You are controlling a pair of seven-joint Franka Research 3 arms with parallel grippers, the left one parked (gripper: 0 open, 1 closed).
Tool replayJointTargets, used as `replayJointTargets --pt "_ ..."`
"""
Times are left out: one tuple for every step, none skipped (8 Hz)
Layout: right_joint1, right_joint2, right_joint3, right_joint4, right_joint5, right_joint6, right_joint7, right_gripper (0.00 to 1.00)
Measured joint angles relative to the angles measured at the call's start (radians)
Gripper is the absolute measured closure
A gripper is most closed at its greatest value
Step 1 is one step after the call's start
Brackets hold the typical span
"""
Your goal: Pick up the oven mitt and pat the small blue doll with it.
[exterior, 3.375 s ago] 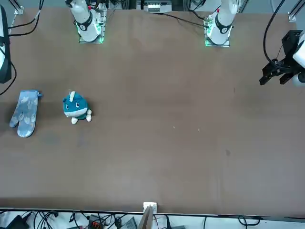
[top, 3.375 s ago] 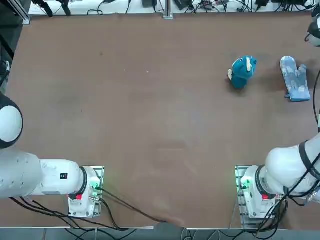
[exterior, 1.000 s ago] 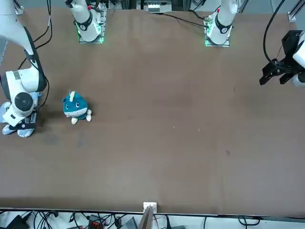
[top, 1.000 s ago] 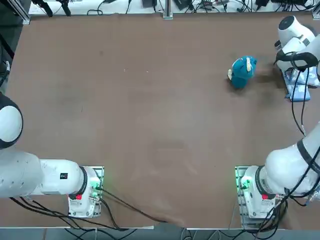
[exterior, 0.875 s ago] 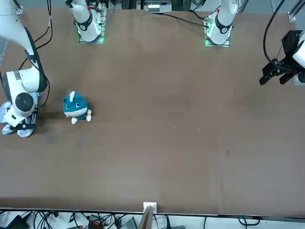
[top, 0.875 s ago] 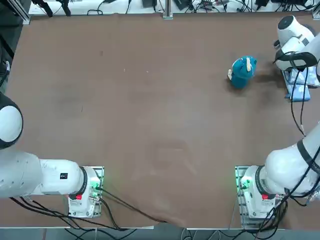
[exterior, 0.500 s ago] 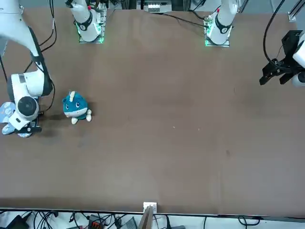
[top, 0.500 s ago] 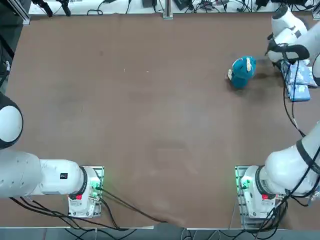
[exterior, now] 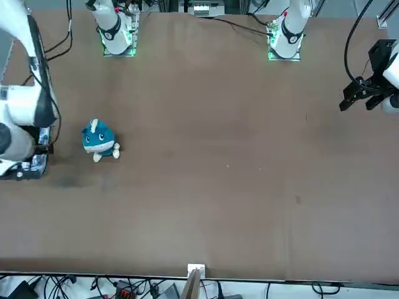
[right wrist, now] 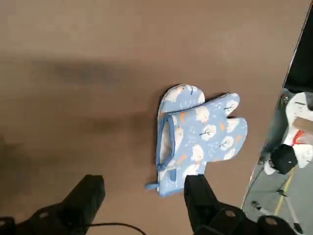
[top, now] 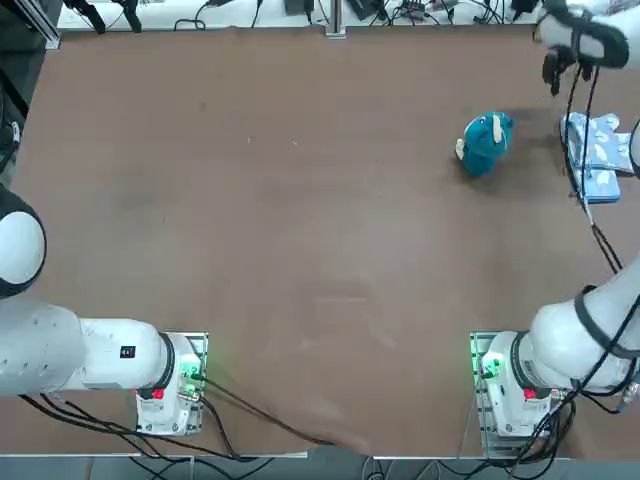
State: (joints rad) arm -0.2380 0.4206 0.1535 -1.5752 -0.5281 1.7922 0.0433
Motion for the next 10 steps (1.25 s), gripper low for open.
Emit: replayJointTargets --pt "0.000 -0.001 0.017 0.064 0.039 -0.062 -0.008 0.01" --pt "0.000 -0.004 0.029 0.115 0.090 -0.106 -0.009 0.01" --pt "-0.001 -0.017 0.032 0.149 0.160 -0.127 -0.009 0.01" --pt "-0.004 -0.044 0.032 0.166 0.246 -0.136 -0.010 0.01" --pt "-0.008 -0.081 0.031 0.174 0.334 -0.148 -0.010 0.01" --pt "-0.010 -0.123 0.030 0.176 0.397 -0.167 -0.010 0.00" --pt "-0.009 -0.163 0.032 0.177 0.430 -0.180 -0.010 0.00" --pt "-0.007 -0.202 0.035 0.177 0.465 -0.193 -0.010 0.00" --pt "-0.001 -0.234 0.034 0.177 0.504 -0.217 -0.010 0.00" --pt "0.015 -0.259 0.023 0.176 0.536 -0.239 -0.010 0.00"
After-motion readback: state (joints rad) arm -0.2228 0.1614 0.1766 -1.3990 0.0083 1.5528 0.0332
